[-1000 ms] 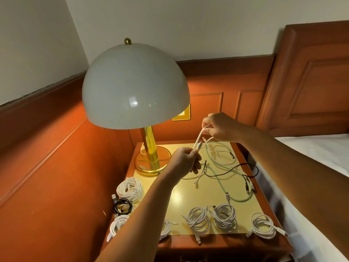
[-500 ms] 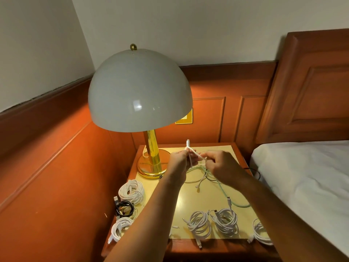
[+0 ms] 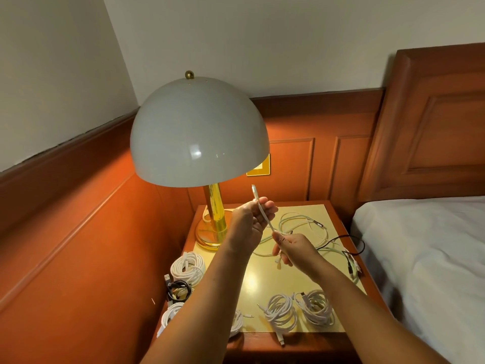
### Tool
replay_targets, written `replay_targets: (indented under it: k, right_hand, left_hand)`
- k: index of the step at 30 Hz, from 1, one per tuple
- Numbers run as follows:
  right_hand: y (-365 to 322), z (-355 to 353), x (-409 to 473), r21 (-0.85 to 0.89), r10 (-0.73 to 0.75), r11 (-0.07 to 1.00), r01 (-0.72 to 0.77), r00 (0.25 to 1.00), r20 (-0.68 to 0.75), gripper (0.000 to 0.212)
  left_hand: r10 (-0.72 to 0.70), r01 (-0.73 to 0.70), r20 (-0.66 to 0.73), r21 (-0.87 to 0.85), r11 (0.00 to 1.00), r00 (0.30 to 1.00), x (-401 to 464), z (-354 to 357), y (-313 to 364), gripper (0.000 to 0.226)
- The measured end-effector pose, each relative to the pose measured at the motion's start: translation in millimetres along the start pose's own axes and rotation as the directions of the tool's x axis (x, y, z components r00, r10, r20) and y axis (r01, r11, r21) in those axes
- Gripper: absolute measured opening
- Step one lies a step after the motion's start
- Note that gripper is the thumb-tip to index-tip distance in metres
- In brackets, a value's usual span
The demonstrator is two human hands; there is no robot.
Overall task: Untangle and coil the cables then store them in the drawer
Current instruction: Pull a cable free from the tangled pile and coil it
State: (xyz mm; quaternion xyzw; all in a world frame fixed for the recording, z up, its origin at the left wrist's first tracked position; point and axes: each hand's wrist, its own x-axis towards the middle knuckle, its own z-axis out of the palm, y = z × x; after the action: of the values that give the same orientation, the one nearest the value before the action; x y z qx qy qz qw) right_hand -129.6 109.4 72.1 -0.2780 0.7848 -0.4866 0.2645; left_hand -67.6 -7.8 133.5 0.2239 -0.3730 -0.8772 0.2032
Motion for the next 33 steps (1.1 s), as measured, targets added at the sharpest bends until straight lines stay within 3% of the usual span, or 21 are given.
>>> replay_targets:
  k: [3, 6, 8, 11, 13, 19, 24, 27, 33]
  right_hand:
    - [0.9, -5.2, 10.6, 0.004, 0.031, 0.999, -0.032, 0.992, 0.12, 0.03]
    - [2.9, -10.4, 18.5, -0.024, 0.046, 0.999, -0.043, 0.987, 0.156, 0.026]
    - [-0.2, -14.0, 28.4, -0.163, 0.048, 0.986, -0.038, 0.997, 0.056, 0.026]
    - [-10.4, -23.3, 44.2, -0.441, 0.003, 0.896, -0.056, 0.993, -0.12, 0.045]
    - [-20.7, -31.0, 49.7, -0.509, -0.032, 0.859, -0.06, 0.985, -0.171, 0.051]
    - [-59.1, -60.1, 72.0, -0.533, -0.204, 0.831, 0.159, 0.979, -0.025, 0.013]
    - [-88.5, -73.1, 74.8, -0.632, -0.37, 0.73, 0.259, 0.928, -0.047, 0.011]
    - [-93.6, -80.0, 74.4, -0.674, -0.405, 0.699, 0.239, 0.909, -0.097, 0.023]
    - [-100.4, -88.0, 60.9, -0.703, -0.494, 0.612, 0.362, 0.869, 0.018, 0.013]
  left_hand:
    - [0.015, -0.017, 0.049, 0.035, 0.999, 0.999, -4.6, -3.9, 2.1, 0.025]
    - [0.039, -0.05, 0.108, 0.097, 0.994, 0.993, -4.2, -7.5, 2.9, 0.028]
    - [0.052, -0.077, 0.143, 0.17, 0.982, 0.988, -4.2, -9.1, 1.6, 0.03]
    - [0.073, -0.118, 0.173, 0.264, 0.957, 0.982, -3.5, -12.5, 0.2, 0.031]
    - [0.089, -0.149, 0.195, 0.319, 0.936, 0.977, -3.0, -14.8, 1.3, 0.032]
    - [0.067, -0.183, 0.245, 0.491, 0.851, 0.967, -6.0, -16.3, 7.1, 0.033]
    - [0.054, -0.201, 0.228, 0.694, 0.692, 0.972, 0.0, -9.8, 6.6, 0.03]
    - [0.023, -0.174, 0.203, 0.77, 0.614, 0.979, 3.6, -6.8, 5.1, 0.03]
    - [0.024, -0.145, 0.155, 0.841, 0.522, 0.988, 16.9, -4.2, 0.1, 0.029]
